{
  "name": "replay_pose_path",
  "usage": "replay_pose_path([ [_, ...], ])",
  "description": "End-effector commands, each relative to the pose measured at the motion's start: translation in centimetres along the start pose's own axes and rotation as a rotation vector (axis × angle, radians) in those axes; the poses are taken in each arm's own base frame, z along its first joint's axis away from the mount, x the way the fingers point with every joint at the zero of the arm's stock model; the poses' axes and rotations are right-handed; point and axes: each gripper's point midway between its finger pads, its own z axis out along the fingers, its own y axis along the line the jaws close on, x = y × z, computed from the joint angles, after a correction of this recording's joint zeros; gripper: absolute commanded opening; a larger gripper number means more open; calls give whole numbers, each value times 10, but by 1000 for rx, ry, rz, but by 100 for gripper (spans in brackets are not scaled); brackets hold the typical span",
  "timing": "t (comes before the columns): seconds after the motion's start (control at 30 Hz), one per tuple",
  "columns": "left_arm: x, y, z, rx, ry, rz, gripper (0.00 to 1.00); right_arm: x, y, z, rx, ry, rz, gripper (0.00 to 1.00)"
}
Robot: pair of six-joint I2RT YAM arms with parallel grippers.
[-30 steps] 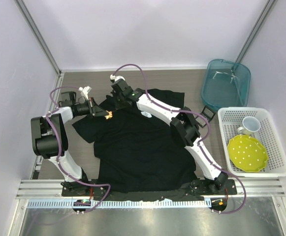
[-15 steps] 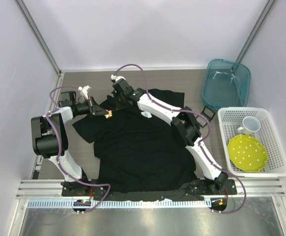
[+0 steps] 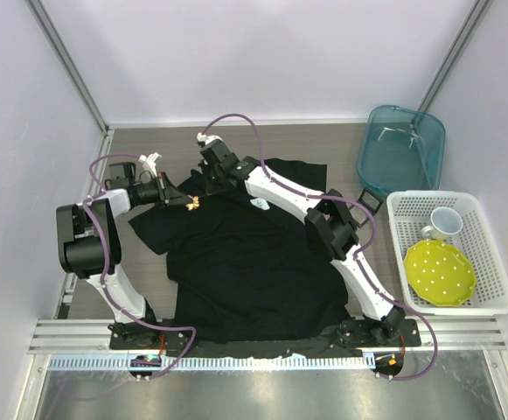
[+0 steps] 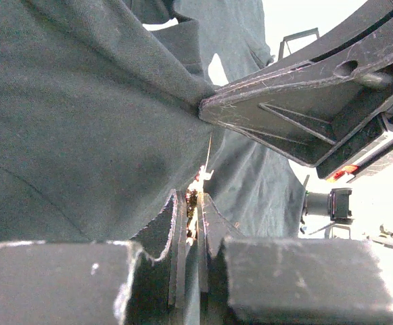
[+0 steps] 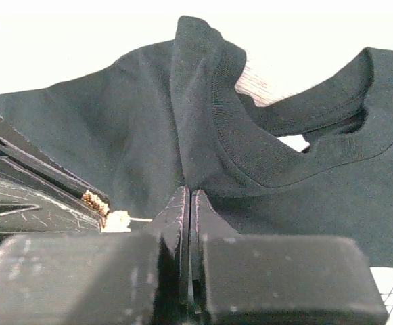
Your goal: Pin the brooch onto the clothing
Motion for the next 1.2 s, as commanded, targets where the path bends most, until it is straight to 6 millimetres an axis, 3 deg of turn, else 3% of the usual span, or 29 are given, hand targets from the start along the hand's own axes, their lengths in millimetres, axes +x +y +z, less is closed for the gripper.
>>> replay_pose_path([
  [0.0, -12, -8, 2, 30, -15, 57, 2, -45, 20, -38, -71, -108, 4, 1],
  [0.53, -7, -15, 11, 70, 15, 59, 2, -41, 23, -38, -115, -86, 12, 1],
  [0.6, -6, -15, 12, 71, 17, 59, 2, -42, 20, -38, -119, -82, 19, 7],
  [0.63, -6, -15, 11, 71, 15, 60, 2, -43, 19, -40, -119, -84, 21, 16],
  [0.73, -5, -15, 11, 72, 13, 63, 2, -45, 11, -44, -105, -85, 21, 24],
  [0.97, -6, -18, 10, 75, 9, 71, 2, -42, -3, -46, -74, -74, 25, 27],
  [1.17, -5, -19, 9, 74, 7, 75, 2, -40, 9, -43, -135, -56, 61, 27],
])
